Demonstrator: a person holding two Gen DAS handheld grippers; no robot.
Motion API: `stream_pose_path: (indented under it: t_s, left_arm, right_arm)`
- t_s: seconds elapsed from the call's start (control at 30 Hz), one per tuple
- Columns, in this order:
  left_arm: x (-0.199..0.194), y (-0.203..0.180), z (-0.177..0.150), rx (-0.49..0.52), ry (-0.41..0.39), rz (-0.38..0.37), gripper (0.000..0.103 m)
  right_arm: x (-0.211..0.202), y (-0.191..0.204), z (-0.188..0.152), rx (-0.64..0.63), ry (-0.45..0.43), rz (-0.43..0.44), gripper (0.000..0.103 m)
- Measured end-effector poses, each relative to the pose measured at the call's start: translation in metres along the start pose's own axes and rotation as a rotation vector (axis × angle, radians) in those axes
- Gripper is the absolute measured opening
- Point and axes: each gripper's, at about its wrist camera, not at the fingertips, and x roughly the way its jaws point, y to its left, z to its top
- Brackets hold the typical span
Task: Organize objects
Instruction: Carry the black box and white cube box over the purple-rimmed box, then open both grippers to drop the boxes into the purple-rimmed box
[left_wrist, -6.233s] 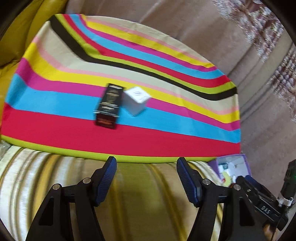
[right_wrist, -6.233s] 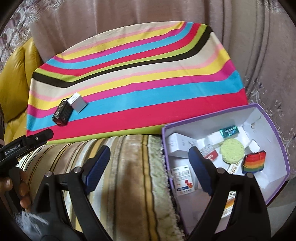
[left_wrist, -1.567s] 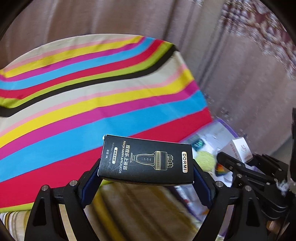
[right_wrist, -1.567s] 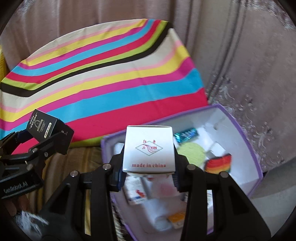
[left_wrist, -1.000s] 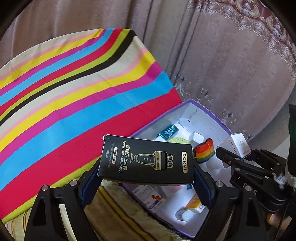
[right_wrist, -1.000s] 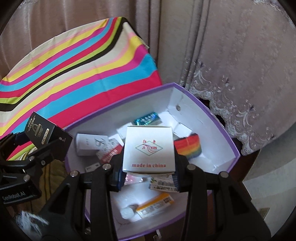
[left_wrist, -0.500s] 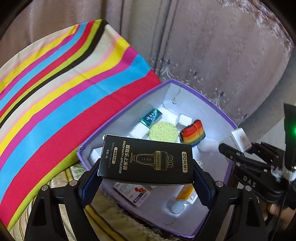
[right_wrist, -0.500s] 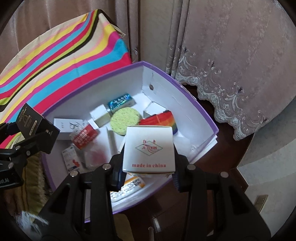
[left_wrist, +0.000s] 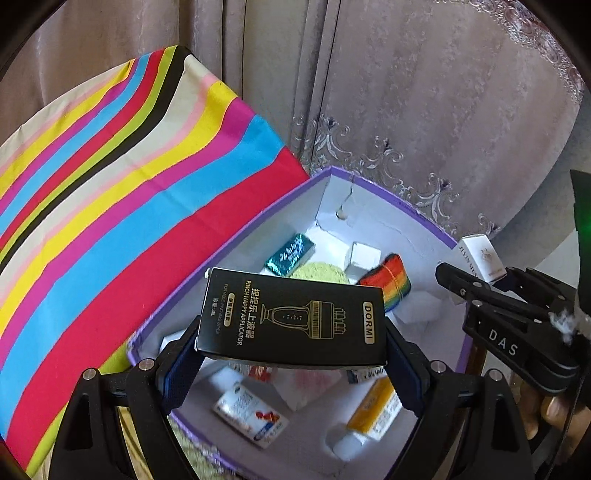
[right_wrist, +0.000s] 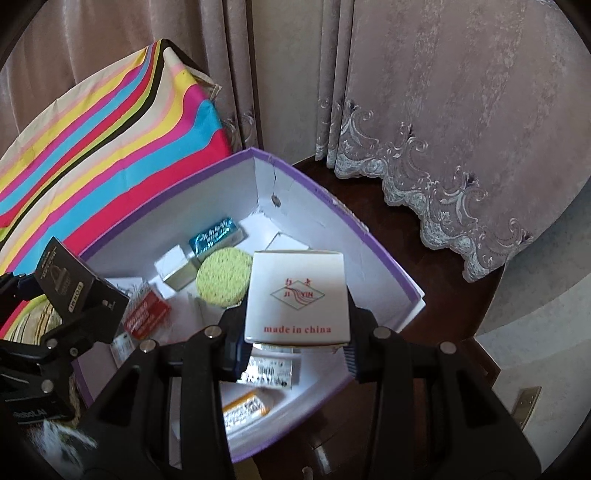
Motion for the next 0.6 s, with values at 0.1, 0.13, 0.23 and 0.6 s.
stream_pose_path:
  t_s: [0.1,0.13,0.23,0.6]
  left_arm:
    - [0.005,-0.001,0.005,0.001,-0.006,0.002,0.089]
    - [0.007,0.0,0.007,0.0,-0.006,-0.001,0.089]
    - [0.013,0.002,0.01,-0.01,-0.001,-0.019,0.09]
    - [0.017,-0.002,0.009,-0.019,0.043,-0.034,0.093]
  right_arm:
    - [0.004,0.002,0.006,-0.001,-0.002,0.006,0.044]
    - [0.006,0.002,0.007,-0.001,0.001,0.011,0.045]
    - [0.01,0.001,0.009,0.004,0.015,0.022,0.051]
    - [-0.002,0.001,0.009,-0.012,-0.01,-0.02,0.078]
